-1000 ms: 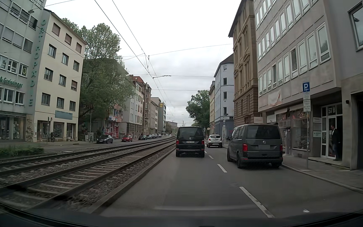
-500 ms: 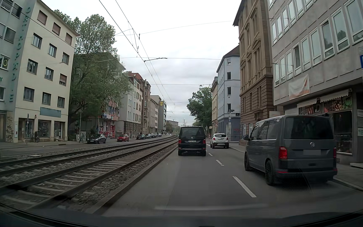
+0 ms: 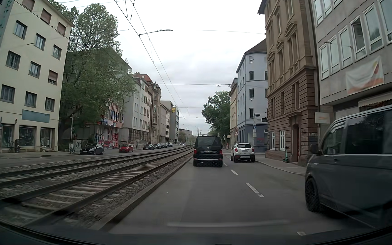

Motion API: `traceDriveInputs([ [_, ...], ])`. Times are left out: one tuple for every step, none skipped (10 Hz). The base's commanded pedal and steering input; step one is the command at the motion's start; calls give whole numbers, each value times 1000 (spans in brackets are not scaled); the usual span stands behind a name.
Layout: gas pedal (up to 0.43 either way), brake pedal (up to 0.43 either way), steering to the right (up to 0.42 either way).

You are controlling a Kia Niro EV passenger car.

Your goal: Follow the waypoints while adhering to traffic rules and regulations

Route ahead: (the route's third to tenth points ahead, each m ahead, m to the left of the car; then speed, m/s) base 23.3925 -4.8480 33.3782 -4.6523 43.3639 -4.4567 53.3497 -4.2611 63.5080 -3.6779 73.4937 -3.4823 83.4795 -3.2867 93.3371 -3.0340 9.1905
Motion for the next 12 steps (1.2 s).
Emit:
traceDriveInputs([
  [87, 0, 3],
  [87, 0, 6],
  [87, 0, 8],
  [87, 0, 8],
  [87, 0, 6],
  [87, 0, 6],
  [87, 0, 5],
  [87, 0, 2],
  [87, 0, 1],
  [87, 0, 2],
  [79, 0, 2],
  [79, 0, 1],
])
